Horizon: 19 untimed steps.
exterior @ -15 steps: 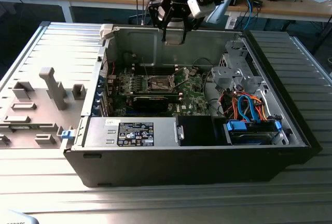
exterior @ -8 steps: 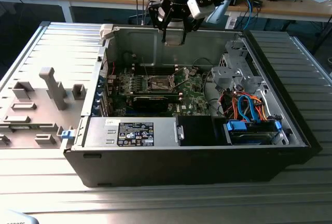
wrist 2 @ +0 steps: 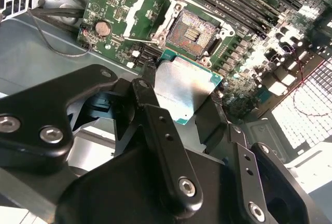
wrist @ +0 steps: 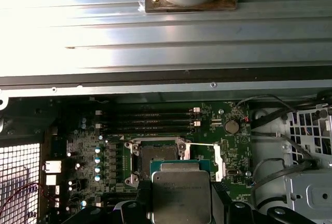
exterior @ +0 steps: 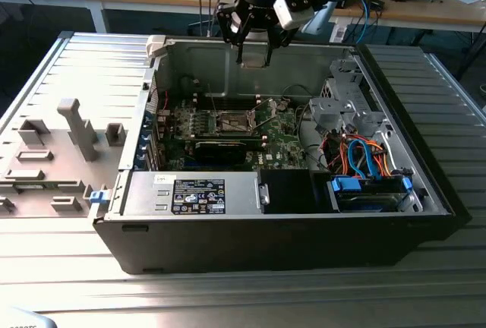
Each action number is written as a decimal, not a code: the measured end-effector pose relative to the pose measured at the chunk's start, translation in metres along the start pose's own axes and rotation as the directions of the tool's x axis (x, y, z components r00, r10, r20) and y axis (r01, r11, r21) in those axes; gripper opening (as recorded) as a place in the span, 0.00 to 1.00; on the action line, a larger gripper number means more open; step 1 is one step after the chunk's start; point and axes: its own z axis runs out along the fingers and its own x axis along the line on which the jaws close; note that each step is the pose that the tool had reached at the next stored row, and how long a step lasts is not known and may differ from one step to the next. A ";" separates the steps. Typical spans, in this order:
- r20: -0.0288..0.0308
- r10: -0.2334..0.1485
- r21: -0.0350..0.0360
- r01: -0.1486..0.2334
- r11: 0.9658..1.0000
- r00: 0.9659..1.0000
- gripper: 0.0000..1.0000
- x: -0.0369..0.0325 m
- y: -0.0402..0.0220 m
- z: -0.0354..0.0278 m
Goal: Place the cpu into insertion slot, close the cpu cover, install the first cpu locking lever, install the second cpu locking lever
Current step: 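Place the cpu into insertion slot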
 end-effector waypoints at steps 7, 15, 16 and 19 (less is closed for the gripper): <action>0.000 0.000 0.000 0.000 1.000 1.000 0.54 0.0001 -0.0002 0.0022; 0.000 0.000 0.000 0.000 1.000 1.000 0.54 0.0002 -0.0004 0.0047; 0.000 0.000 0.000 0.000 1.000 1.000 0.54 0.0002 -0.0004 0.0050; 0.000 0.000 0.000 0.000 1.000 1.000 0.54 0.0003 -0.0005 0.0062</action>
